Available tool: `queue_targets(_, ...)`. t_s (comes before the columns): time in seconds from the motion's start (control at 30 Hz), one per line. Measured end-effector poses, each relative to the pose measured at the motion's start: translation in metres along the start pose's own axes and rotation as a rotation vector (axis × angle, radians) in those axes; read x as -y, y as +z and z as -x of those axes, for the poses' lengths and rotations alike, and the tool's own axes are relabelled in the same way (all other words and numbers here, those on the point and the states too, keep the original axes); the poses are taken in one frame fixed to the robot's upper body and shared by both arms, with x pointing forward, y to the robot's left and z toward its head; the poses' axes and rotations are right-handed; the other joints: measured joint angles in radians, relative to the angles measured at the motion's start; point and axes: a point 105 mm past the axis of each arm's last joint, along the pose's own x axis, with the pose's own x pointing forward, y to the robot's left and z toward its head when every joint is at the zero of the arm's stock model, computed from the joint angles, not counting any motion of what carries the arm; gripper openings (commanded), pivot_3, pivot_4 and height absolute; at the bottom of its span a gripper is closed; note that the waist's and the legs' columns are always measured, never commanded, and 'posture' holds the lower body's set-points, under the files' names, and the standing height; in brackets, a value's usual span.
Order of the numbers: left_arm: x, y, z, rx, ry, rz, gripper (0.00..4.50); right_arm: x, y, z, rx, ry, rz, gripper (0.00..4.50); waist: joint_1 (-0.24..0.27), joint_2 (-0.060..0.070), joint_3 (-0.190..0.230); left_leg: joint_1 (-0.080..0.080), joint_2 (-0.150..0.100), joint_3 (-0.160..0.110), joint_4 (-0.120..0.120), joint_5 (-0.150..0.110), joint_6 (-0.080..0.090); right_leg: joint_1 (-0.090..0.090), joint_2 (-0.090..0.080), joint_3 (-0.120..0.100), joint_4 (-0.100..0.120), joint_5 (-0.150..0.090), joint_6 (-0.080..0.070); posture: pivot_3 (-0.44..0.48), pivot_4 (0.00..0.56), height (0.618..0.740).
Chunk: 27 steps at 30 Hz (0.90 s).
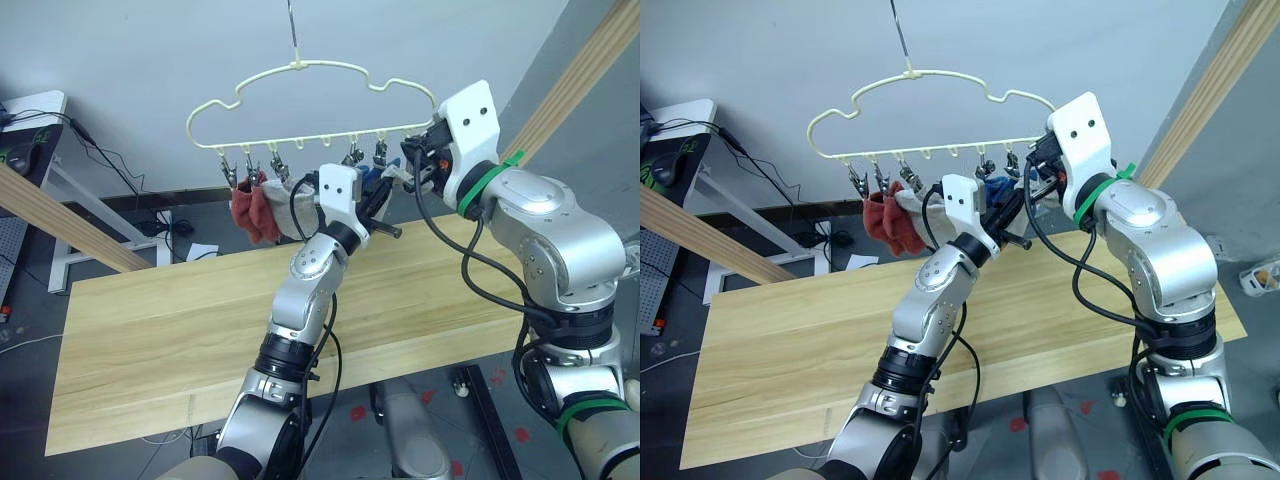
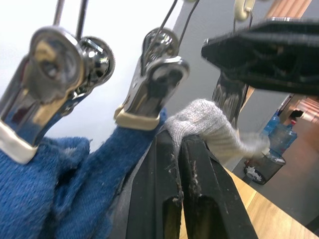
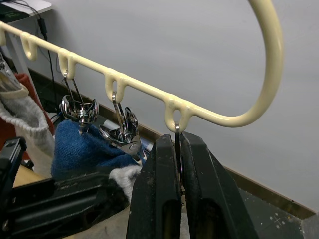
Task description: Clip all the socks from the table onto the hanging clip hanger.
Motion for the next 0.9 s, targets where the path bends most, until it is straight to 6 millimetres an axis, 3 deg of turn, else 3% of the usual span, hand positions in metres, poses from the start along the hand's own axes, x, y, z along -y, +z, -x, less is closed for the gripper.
queue_targets(0.3, 0.000, 0.002, -0.001, 0.002, 0.002, 0.040, 0.04, -0.003, -0.001, -0.001, -0.004, 0.013, 0.009, 0.00, 0.000, 0.000, 0.000, 0.000, 0.000, 0.000, 0.000, 0.000, 0.000, 0.000, 0.000, 0.000, 0.000, 0.000, 0.000, -0.282, 0.327, 0.740)
queue_targets(0.4, -0.001, 0.002, -0.001, 0.003, 0.010, 0.043, 0.00, -0.003, -0.001, -0.001, -0.007, 0.012, 0.008, 0.80, 0.000, 0.000, 0.000, 0.000, 0.000, 0.000, 0.000, 0.000, 0.000, 0.000, 0.000, 0.000, 0.000, 0.000, 0.000, -0.282, 0.327, 0.740)
queue_targets(0.53, -0.001, 0.003, -0.002, 0.007, 0.014, 0.051, 0.00, -0.003, -0.010, 0.000, -0.034, 0.012, -0.004, 2.27, 0.000, 0.000, 0.000, 0.000, 0.000, 0.000, 0.000, 0.000, 0.000, 0.000, 0.000, 0.000, 0.000, 0.000, 0.000, -0.285, 0.326, 0.740)
queue_targets(0.9, 0.000, 0.009, -0.005, 0.025, 0.007, 0.054, 0.00, 0.004, -0.008, 0.003, -0.026, 0.004, -0.024, 2.27, -0.003, 0.000, 0.000, 0.000, 0.001, 0.001, 0.000, 0.000, 0.000, 0.000, 0.001, 0.001, 0.000, 0.000, 0.000, -0.276, 0.324, 0.740)
